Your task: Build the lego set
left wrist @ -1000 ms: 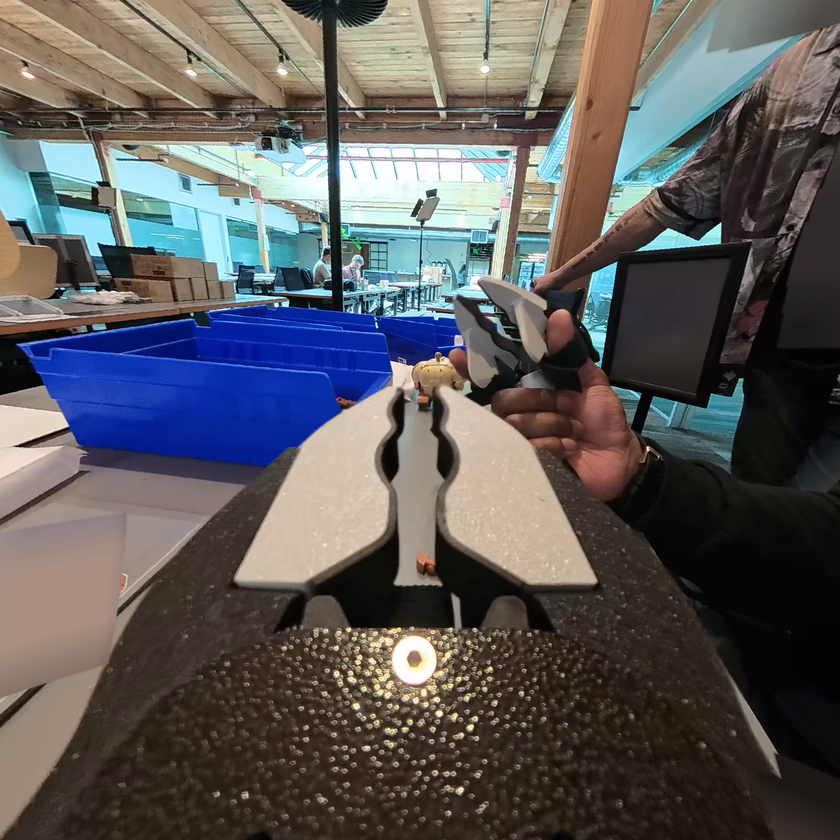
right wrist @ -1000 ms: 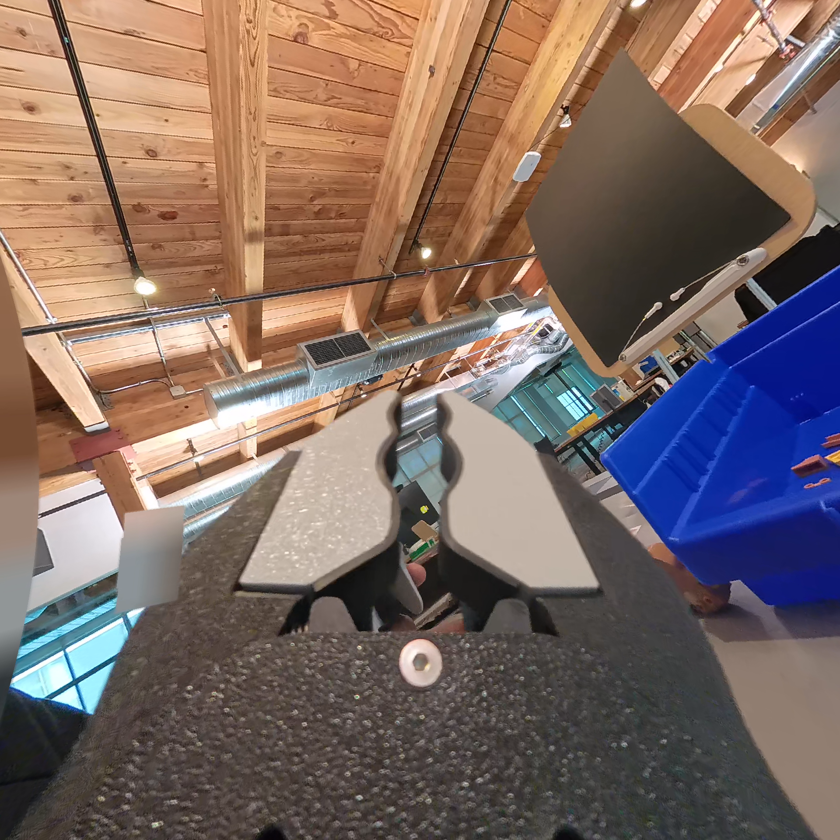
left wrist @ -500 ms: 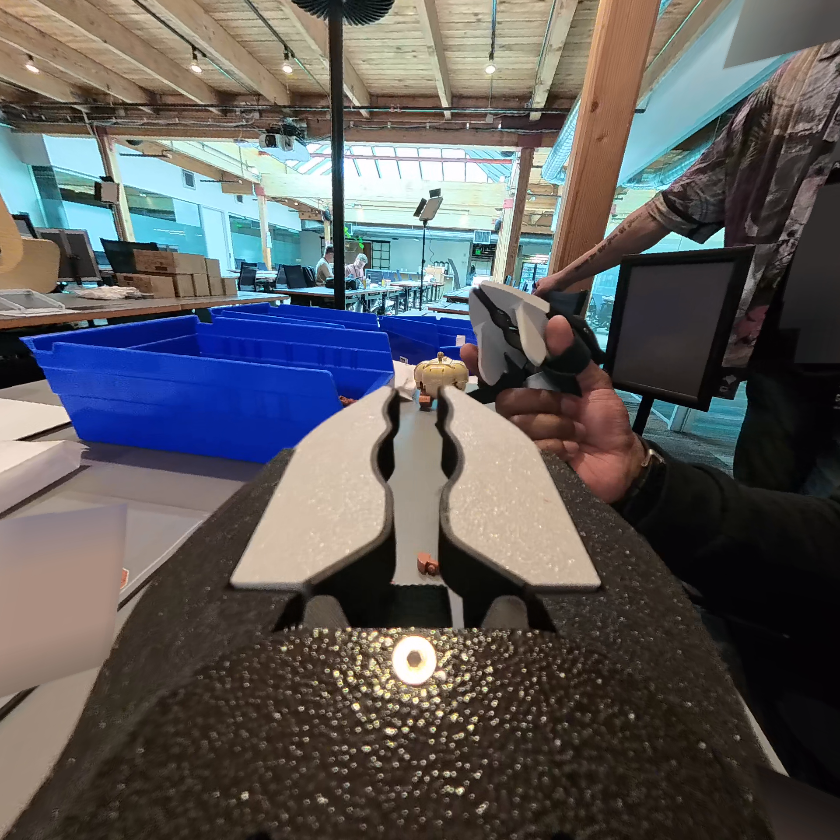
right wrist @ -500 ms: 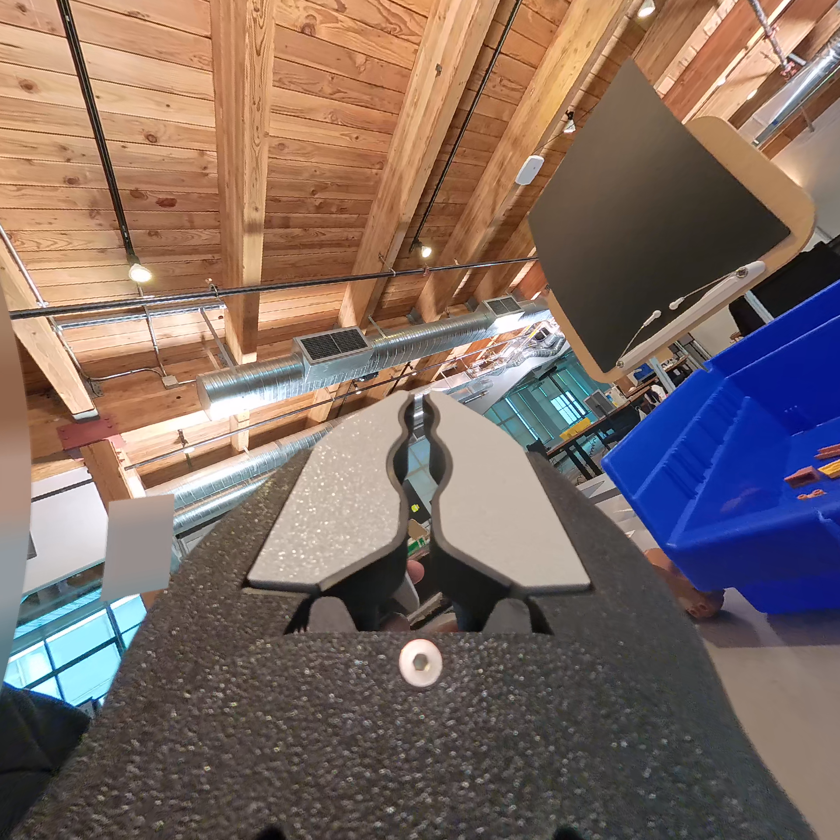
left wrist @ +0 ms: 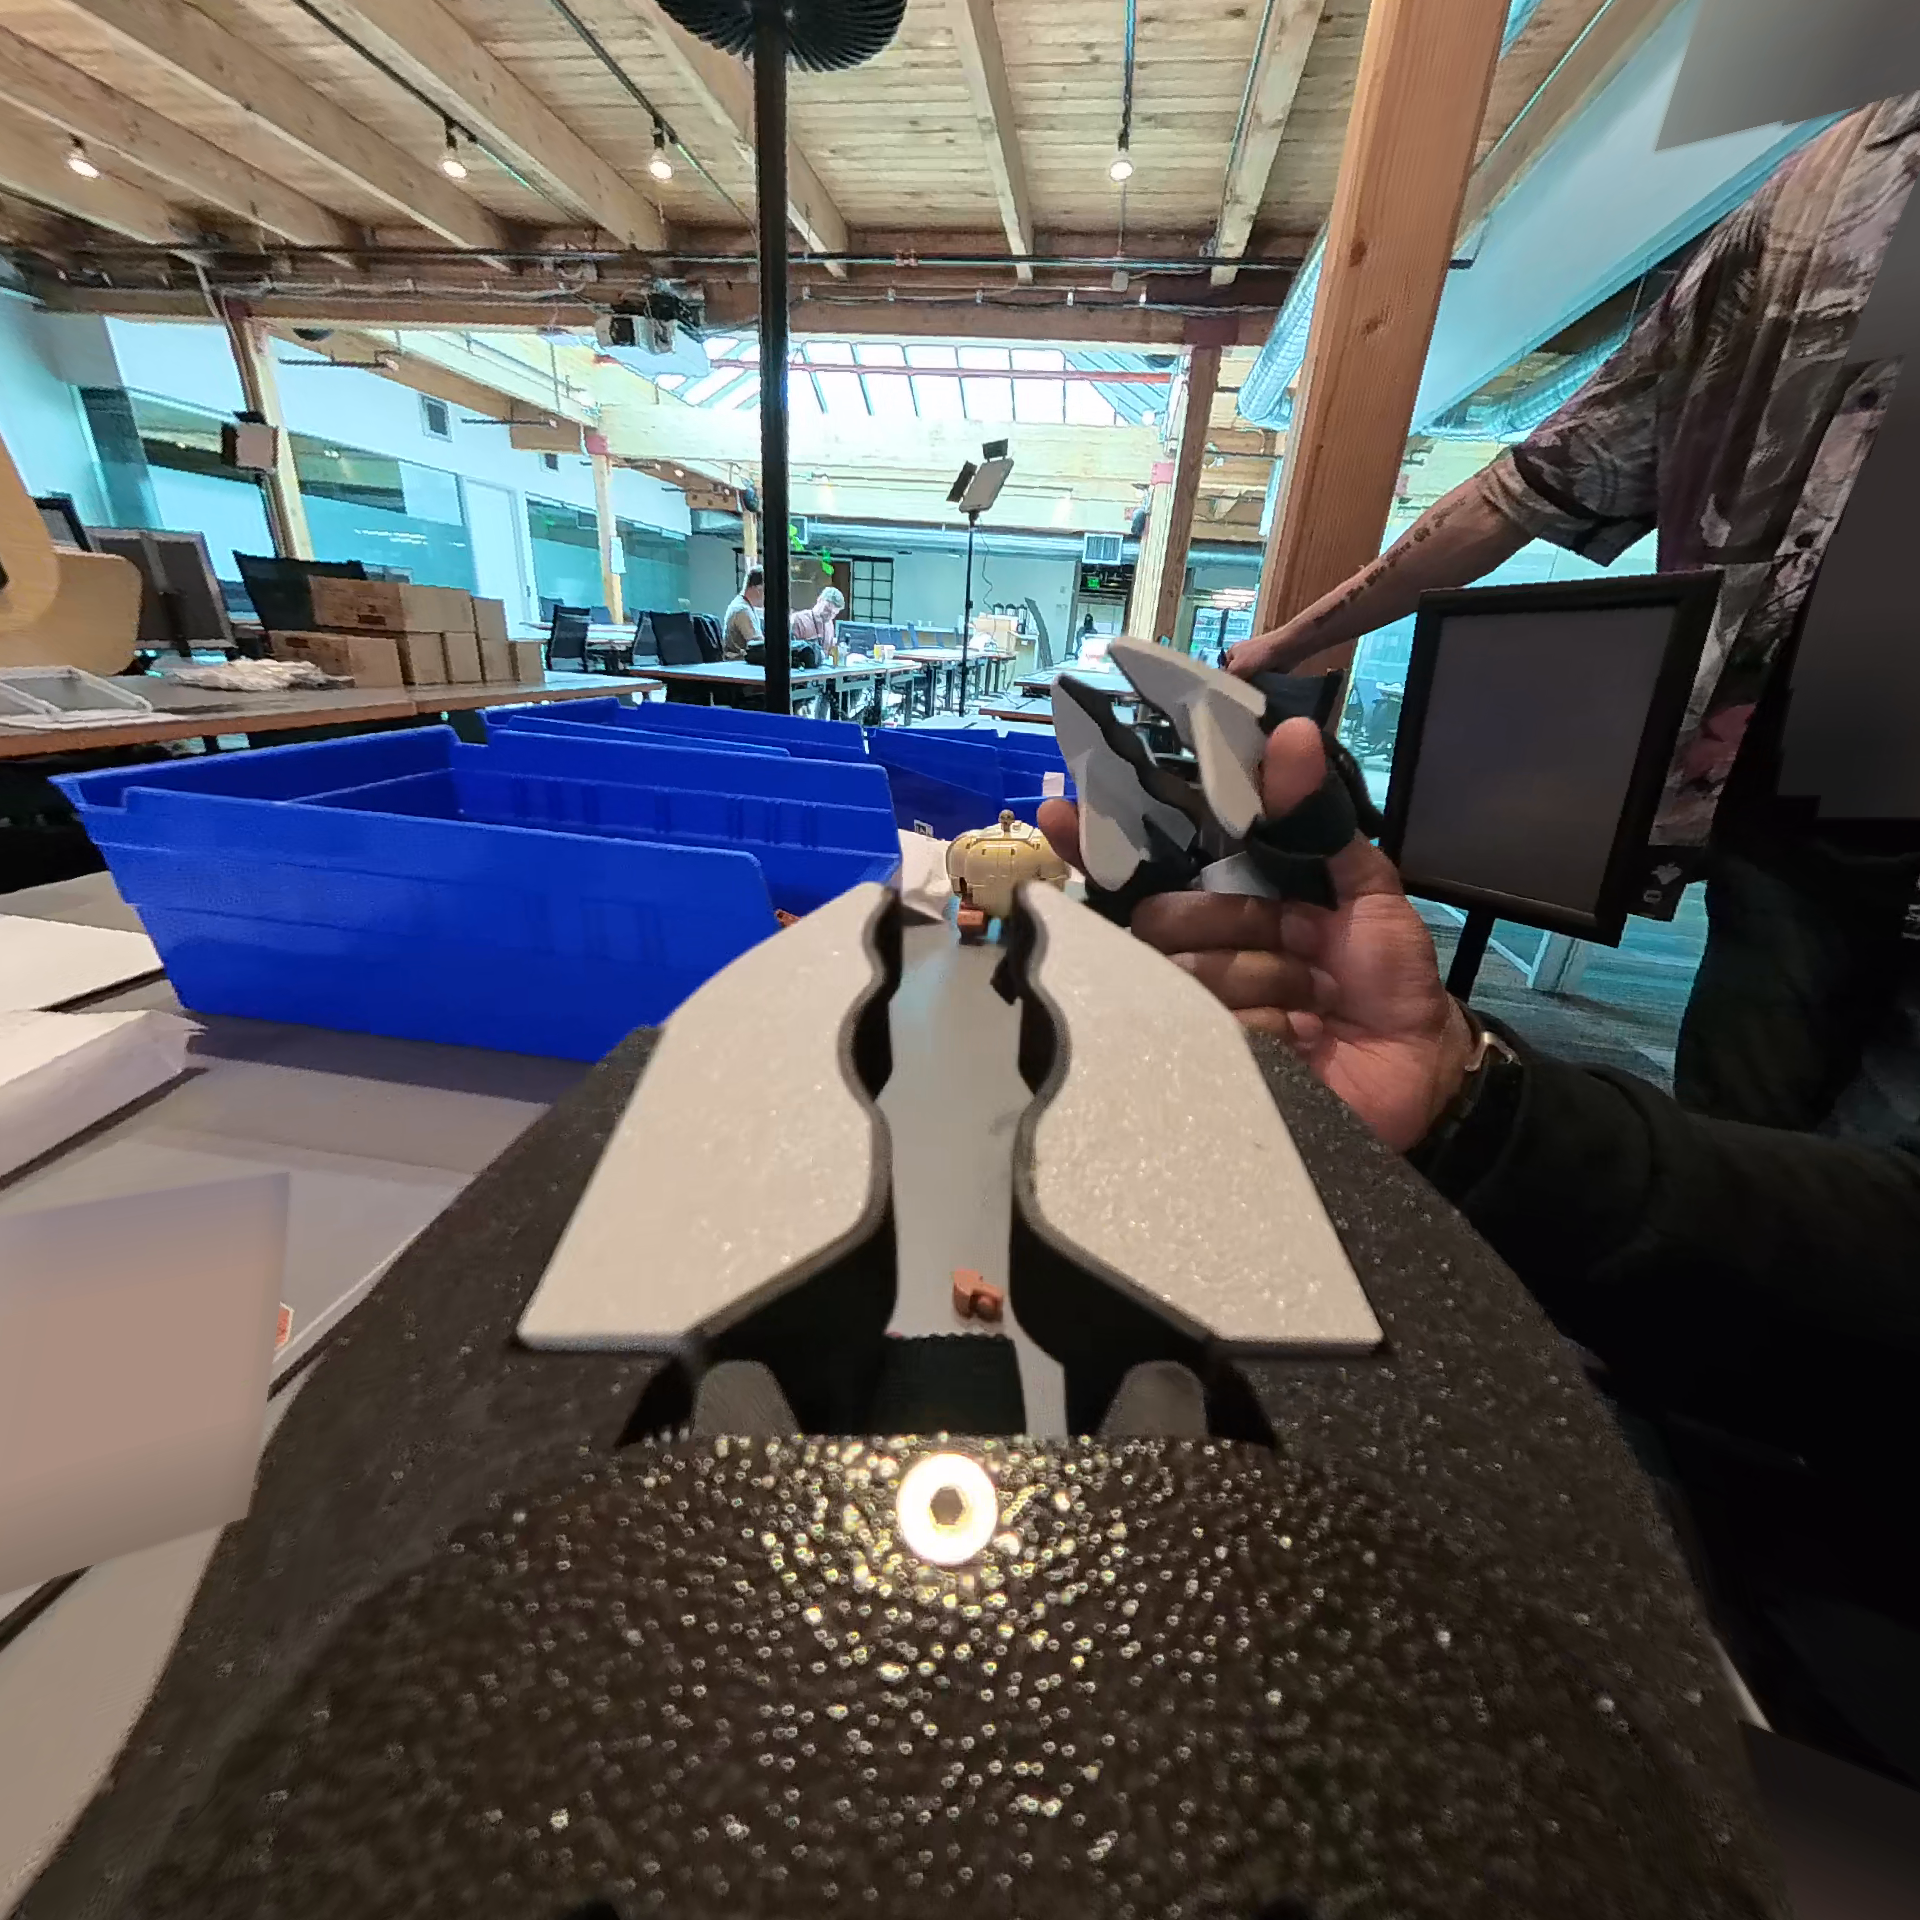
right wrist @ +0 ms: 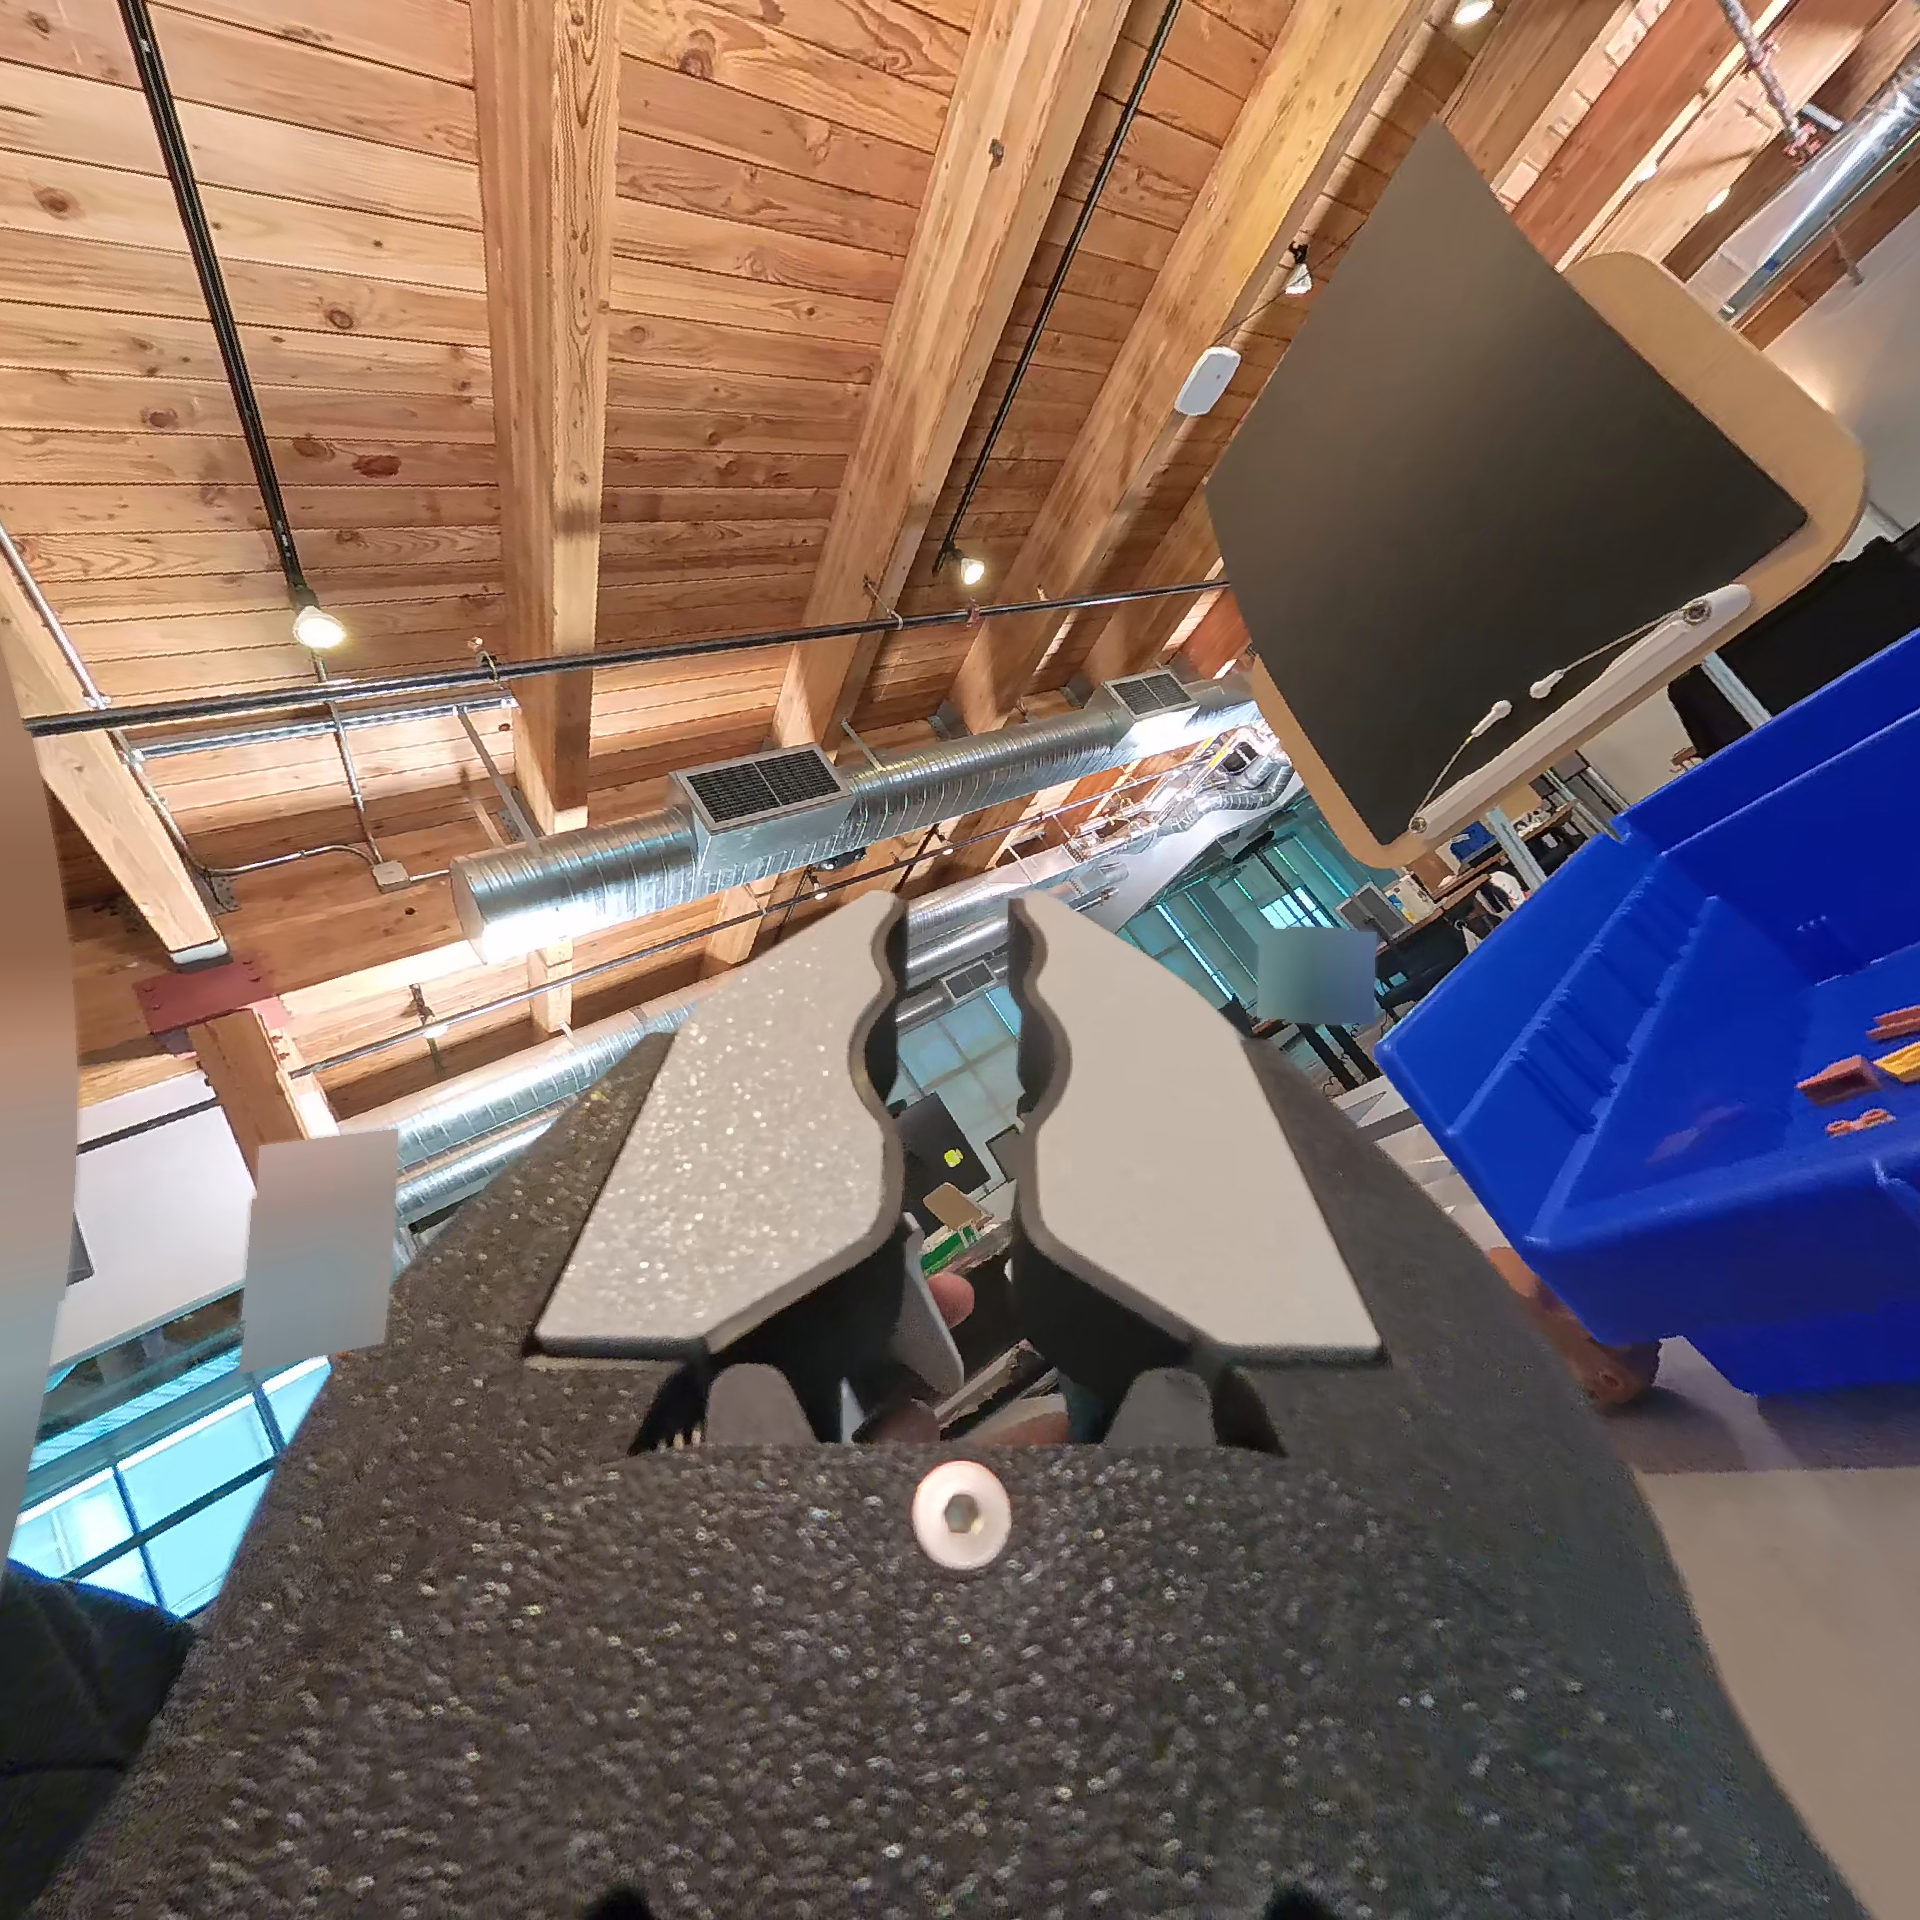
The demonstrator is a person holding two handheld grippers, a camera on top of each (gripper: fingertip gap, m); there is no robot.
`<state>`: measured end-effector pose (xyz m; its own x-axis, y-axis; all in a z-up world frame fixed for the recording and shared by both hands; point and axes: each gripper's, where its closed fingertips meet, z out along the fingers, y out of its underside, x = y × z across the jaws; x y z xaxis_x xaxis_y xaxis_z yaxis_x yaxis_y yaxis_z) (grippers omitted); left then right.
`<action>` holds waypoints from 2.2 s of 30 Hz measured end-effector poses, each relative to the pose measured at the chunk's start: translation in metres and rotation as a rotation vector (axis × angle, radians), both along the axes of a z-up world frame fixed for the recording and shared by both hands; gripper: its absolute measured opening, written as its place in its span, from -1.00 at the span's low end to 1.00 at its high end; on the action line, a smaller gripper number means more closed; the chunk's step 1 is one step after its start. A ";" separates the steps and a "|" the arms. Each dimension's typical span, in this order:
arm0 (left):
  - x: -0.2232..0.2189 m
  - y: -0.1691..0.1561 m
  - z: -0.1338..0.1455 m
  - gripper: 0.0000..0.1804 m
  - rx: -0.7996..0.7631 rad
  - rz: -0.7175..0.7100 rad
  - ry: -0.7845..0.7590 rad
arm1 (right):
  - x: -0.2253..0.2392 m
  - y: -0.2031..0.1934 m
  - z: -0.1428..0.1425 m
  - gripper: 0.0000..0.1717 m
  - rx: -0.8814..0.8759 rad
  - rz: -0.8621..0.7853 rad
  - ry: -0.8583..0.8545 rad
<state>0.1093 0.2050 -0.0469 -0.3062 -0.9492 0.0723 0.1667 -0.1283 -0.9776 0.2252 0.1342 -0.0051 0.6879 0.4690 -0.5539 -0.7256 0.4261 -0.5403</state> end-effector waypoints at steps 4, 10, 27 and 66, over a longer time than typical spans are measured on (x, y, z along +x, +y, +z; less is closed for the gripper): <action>0.001 0.001 -0.001 -0.77 -0.001 0.005 0.006 | -0.001 -0.002 0.001 -1.00 0.013 -0.008 -0.012; 0.001 0.002 -0.001 -0.75 -0.003 0.009 0.006 | -0.002 -0.002 0.002 -0.99 0.015 -0.003 -0.015; -0.001 -0.001 -0.001 -1.00 0.012 -0.011 0.003 | 0.000 -0.004 0.003 -0.84 0.025 -0.006 -0.002; 0.000 0.003 0.000 -0.76 -0.008 0.021 -0.003 | 0.004 -0.006 0.002 -0.80 0.026 -0.034 0.005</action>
